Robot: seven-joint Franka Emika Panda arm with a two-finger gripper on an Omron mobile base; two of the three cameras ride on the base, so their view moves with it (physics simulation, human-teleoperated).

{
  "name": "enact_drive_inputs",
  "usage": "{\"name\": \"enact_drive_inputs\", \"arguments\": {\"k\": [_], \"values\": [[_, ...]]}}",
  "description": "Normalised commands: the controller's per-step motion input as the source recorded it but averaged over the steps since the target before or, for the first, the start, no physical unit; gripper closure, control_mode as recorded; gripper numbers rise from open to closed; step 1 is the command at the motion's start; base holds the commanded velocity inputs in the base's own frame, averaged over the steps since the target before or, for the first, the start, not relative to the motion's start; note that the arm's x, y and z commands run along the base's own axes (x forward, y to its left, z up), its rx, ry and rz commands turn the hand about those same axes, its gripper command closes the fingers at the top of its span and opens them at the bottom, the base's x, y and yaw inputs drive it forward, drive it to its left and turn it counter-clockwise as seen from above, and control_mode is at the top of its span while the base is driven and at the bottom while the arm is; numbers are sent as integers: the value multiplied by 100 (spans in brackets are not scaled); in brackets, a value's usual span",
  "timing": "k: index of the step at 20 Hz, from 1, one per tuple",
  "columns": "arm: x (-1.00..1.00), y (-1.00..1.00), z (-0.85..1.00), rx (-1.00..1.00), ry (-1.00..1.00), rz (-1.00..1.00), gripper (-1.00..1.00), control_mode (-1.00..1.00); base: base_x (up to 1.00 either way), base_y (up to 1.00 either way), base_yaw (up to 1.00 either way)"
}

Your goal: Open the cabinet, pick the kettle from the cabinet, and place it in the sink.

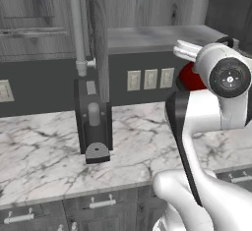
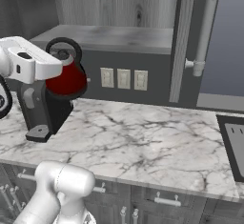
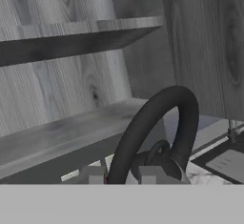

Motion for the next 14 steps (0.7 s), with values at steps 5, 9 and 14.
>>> {"name": "enact_drive_inputs", "arguments": {"k": [5, 9, 14], "values": [[-3, -20, -53, 4, 7, -2, 100, -100, 0, 0, 0], [0, -21, -54, 5, 9, 0, 100, -100, 0, 0, 0], [10, -10, -44, 3, 3, 1, 100, -100, 0, 0, 0]]}}
